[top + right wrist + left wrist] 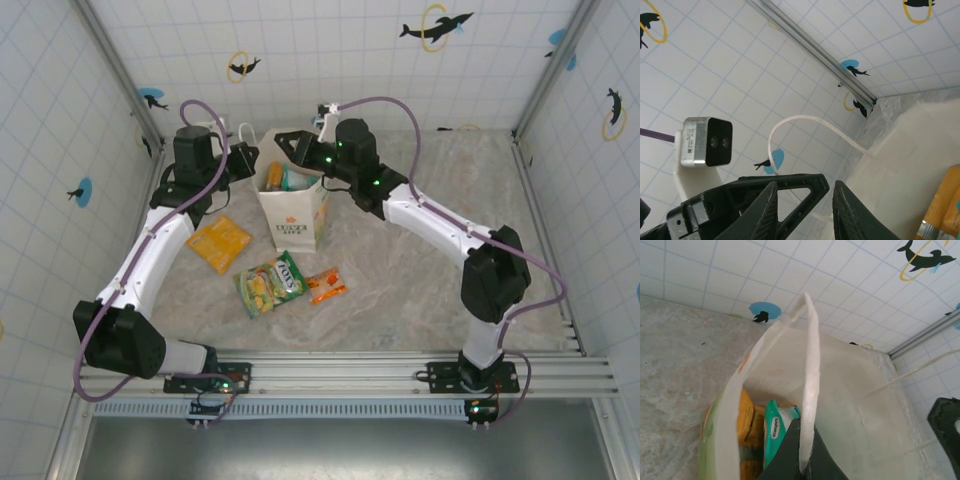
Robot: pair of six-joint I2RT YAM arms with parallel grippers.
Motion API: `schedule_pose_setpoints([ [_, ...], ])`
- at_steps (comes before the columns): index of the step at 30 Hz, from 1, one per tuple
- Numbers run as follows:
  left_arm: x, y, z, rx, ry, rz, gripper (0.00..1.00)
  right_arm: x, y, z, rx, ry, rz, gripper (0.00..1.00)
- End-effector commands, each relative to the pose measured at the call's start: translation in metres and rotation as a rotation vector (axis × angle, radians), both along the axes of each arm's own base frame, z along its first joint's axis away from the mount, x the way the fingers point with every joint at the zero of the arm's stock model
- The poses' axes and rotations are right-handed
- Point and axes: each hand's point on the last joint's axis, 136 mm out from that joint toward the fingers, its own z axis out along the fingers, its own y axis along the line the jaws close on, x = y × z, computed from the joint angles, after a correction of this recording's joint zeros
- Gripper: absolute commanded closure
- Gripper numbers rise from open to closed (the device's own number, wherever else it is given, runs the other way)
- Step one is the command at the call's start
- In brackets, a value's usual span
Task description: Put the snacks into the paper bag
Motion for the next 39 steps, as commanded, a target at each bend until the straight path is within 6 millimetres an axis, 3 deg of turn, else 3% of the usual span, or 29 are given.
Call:
schedule_pose_setpoints([
  [1, 0.0, 0.001, 0.016, -0.01, -0.04, -0.007, 1.0, -0.018, -0.009, 0.036, 0.044, -0.087, 0.016, 0.67],
  [7, -0.001, 0.001, 0.014, -0.008, -0.034, -0.006, 1.0, -0.037, -0.023, 0.034, 0.018, -0.108, 0.03, 0.67],
  [12, -0.002, 0.002, 0.014, -0.007, -0.038, -0.006, 1.0, -0.07, -0.048, 0.01, -0.059, -0.135, 0.049, 0.67],
  [15, -0.002, 0.002, 0.014, -0.007, -0.039, -0.003, 1.0, -0.093, -0.067, -0.02, -0.132, -0.129, 0.053, 0.67],
  [19, -0.003, 0.002, 0.015, -0.006, -0.04, -0.004, 1.0, -0.117, -0.096, -0.075, -0.248, -0.07, 0.034, 0.64],
  [26, -0.004, 0.003, 0.013, -0.004, -0.039, -0.002, 1.0, -0.146, -0.133, -0.165, -0.293, 0.21, -0.039, 0.65],
  [32, -0.006, 0.003, 0.013, -0.003, -0.04, -0.002, 1.0, -0.174, -0.132, -0.215, -0.382, 0.333, -0.017, 0.65],
  [39, -0.007, 0.003, 0.014, -0.012, -0.043, -0.005, 1.0, -0.183, -0.103, -0.238, -0.407, 0.331, 0.085, 0.64],
])
